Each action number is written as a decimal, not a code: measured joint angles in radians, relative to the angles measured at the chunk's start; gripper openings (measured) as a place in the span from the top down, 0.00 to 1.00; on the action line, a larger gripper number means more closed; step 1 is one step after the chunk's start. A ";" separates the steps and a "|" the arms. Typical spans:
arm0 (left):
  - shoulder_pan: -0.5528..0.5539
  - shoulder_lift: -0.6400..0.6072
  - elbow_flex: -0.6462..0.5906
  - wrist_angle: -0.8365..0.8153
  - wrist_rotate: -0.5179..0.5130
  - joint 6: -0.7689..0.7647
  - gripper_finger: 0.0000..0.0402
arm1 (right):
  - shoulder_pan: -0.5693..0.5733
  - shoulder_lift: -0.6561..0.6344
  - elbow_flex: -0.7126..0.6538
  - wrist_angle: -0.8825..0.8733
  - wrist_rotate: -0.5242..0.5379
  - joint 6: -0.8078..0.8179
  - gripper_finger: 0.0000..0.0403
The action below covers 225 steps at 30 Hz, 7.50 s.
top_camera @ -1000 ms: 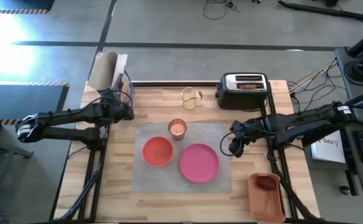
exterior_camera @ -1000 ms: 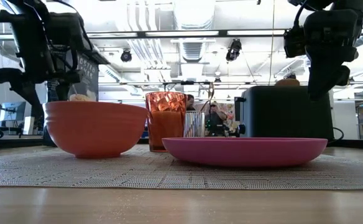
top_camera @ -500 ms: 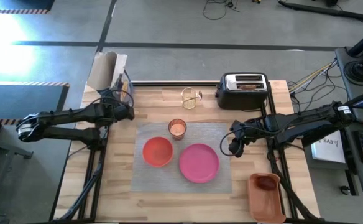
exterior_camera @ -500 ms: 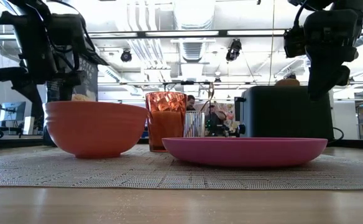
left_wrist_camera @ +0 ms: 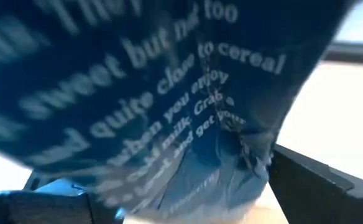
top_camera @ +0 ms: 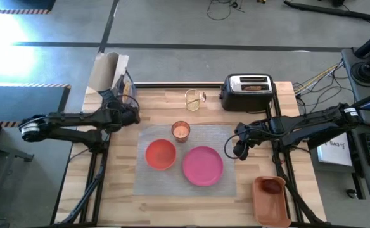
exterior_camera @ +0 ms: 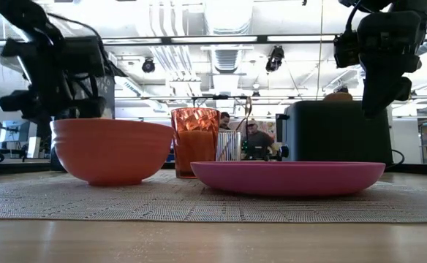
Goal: Arrange a breakfast setting
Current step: Pour the blue cereal into the orange bowl
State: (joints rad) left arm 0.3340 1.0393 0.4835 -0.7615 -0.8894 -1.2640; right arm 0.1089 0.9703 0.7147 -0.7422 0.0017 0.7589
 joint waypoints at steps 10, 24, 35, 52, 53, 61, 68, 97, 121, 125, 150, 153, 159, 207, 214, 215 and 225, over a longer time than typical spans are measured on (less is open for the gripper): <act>0.000 0.080 -0.101 0.275 -0.152 0.014 0.22 | 0.000 0.000 0.000 0.000 0.000 0.000 0.66; 0.000 0.108 -0.094 0.353 -0.192 0.112 0.24 | 0.000 0.000 0.000 0.000 0.000 0.000 0.66; 0.000 0.143 -0.092 0.380 -0.207 0.146 0.52 | 0.000 0.000 0.000 0.000 0.000 0.000 0.66; -0.001 0.154 -0.092 0.435 -0.201 0.234 0.48 | 0.000 0.000 0.000 0.000 0.000 0.000 0.66; -0.002 0.154 -0.092 0.435 -0.201 0.235 0.51 | 0.000 0.000 0.000 0.000 0.000 0.000 0.66; -0.002 0.152 -0.086 0.419 -0.188 0.235 0.57 | 0.000 0.000 0.000 0.000 0.000 0.000 0.66; -0.020 0.140 0.058 0.295 -0.087 0.396 0.58 | 0.000 0.000 0.000 0.000 0.000 0.000 0.66; -0.096 0.066 0.852 -0.744 0.480 0.639 0.59 | 0.000 0.000 0.000 0.000 0.000 0.000 0.66; -0.591 0.037 0.909 -0.810 0.847 0.100 0.59 | 0.000 0.000 0.000 0.000 0.000 0.000 0.66; -0.742 0.044 0.909 -0.810 0.846 -0.038 0.59 | 0.000 0.000 0.000 0.000 0.000 0.000 0.66; -1.189 0.295 1.109 -0.809 1.146 -0.371 0.58 | 0.000 0.000 0.000 0.000 0.000 0.000 0.66; -1.161 0.301 1.109 -0.809 1.167 -0.323 0.58 | 0.000 0.000 0.000 0.000 0.000 0.000 0.66; -1.079 0.301 1.109 -0.809 1.280 -0.228 0.58 | 0.000 0.000 0.000 0.000 0.000 0.000 0.66; -0.555 0.291 1.079 -0.808 1.745 0.078 0.57 | 0.000 0.000 0.000 0.000 0.000 0.000 0.66; -0.485 0.259 1.003 -0.810 1.840 0.104 0.56 | 0.000 0.000 0.000 0.000 0.000 0.000 0.66; -0.473 0.253 0.993 -0.809 1.850 0.104 0.56 | 0.000 0.000 0.000 0.000 0.000 0.000 0.66; -0.368 0.214 0.944 -0.809 1.889 0.138 0.56 | 0.000 0.000 0.000 0.000 0.000 0.000 0.66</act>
State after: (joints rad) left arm -0.0342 1.2538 1.4274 -1.5703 0.9993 -1.1256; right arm 0.1088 0.9702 0.7146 -0.7422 0.0014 0.7589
